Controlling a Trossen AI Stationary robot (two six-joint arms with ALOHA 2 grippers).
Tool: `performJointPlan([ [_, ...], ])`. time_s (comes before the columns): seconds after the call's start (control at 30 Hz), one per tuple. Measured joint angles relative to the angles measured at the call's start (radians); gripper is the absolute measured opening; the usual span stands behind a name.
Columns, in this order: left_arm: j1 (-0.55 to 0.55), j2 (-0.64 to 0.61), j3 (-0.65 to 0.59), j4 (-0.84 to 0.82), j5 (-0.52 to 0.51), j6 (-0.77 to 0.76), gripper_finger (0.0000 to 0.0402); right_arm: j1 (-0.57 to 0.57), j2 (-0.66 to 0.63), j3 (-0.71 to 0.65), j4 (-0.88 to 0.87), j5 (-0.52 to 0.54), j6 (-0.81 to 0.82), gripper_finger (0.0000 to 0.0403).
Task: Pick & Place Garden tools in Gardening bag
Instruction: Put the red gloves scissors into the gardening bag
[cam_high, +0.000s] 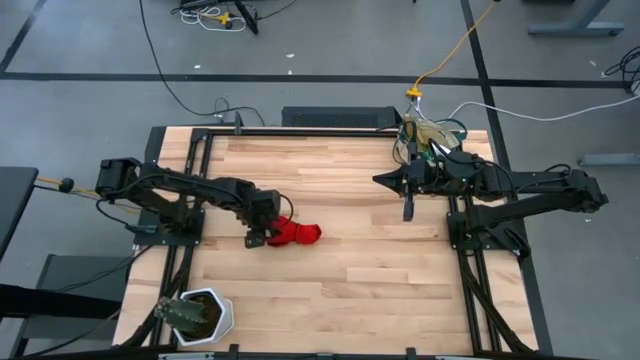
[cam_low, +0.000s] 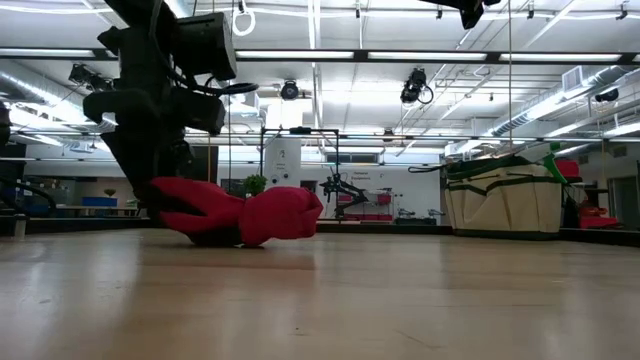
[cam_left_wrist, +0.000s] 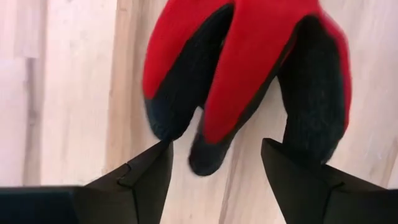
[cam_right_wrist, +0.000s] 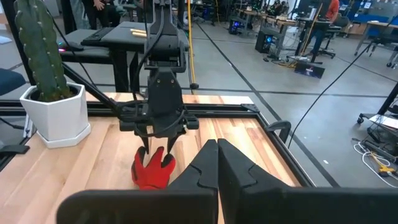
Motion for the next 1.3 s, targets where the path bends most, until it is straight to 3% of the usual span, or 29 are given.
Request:
performJointPlan([
  [0.53, 0.056, 0.000, 0.040, -0.022, 0.037, 0.029, 0.0165, 0.000, 0.000, 0.000, -0.016, 0.000, 0.000, 0.0000],
  [1.3, 0.058, 0.033, 0.038, -0.029, 0.081, 0.052, 0.0161, 0.000, 0.000, 0.001, -0.025, 0.000, 0.000, 0.0000],
])
